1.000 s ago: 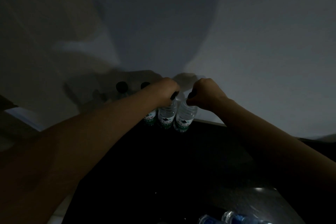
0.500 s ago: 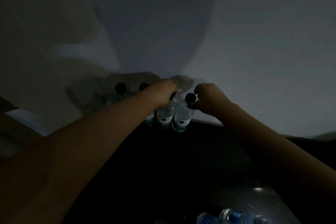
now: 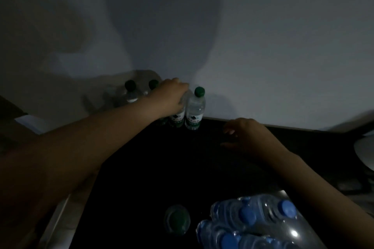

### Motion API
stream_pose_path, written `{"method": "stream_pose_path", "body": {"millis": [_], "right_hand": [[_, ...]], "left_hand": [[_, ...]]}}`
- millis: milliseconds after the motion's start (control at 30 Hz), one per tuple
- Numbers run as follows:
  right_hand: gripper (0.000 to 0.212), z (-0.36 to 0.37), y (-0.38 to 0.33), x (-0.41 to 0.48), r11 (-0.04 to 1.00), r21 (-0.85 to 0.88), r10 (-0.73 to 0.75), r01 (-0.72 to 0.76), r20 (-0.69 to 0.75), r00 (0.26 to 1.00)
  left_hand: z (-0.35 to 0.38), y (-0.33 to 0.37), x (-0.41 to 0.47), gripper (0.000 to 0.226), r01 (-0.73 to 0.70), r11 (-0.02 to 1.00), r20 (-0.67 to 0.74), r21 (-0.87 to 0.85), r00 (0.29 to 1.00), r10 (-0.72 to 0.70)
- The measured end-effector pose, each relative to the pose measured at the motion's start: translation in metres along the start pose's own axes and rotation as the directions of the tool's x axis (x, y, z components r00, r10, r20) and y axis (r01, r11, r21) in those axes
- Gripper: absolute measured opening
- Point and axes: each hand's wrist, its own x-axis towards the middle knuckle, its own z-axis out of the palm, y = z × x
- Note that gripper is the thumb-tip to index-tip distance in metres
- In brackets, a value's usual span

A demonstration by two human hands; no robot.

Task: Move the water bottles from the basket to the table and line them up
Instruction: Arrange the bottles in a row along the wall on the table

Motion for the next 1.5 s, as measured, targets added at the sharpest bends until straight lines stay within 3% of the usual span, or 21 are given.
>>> {"method": "stream_pose_path", "body": {"millis": [167,267,700,1133,1500], "right_hand": [[0.038,0.017,-0.002,-0.053,0.999,0.049,-0.019,0.02,-0.016,1.0],[0.037,0.026,-0.002,-0.081,0.997,0.062,-0.035,0.035,-0.002,0.999],[0.044,0.058,0.011,-0.131,0.999,0.041,-0.034,0.033,0.022,0.999],[0.037,0.085,0.022,-0.123,0.999,0.023,-0.05,0.049,0.033,0.998],[0.023,0.069,0.024,-0.116,0.993,0.11,-0.028,0.031,-0.023,0.999]], "left_hand": [[0.008,0.027,-0.067,0.026,-0.074,0.989,0.049,-0.131,0.995,0.081],[0.017,0.036,-0.1,0.032,-0.06,0.991,0.125,-0.118,0.989,0.075],[0.065,0.07,-0.201,0.044,0.042,0.964,0.212,-0.262,0.977,0.015],[0.077,0.083,-0.206,0.037,0.041,0.965,0.23,-0.26,0.973,0.021],[0.066,0.067,-0.176,0.021,0.092,0.959,0.199,-0.269,0.979,-0.038]]}}
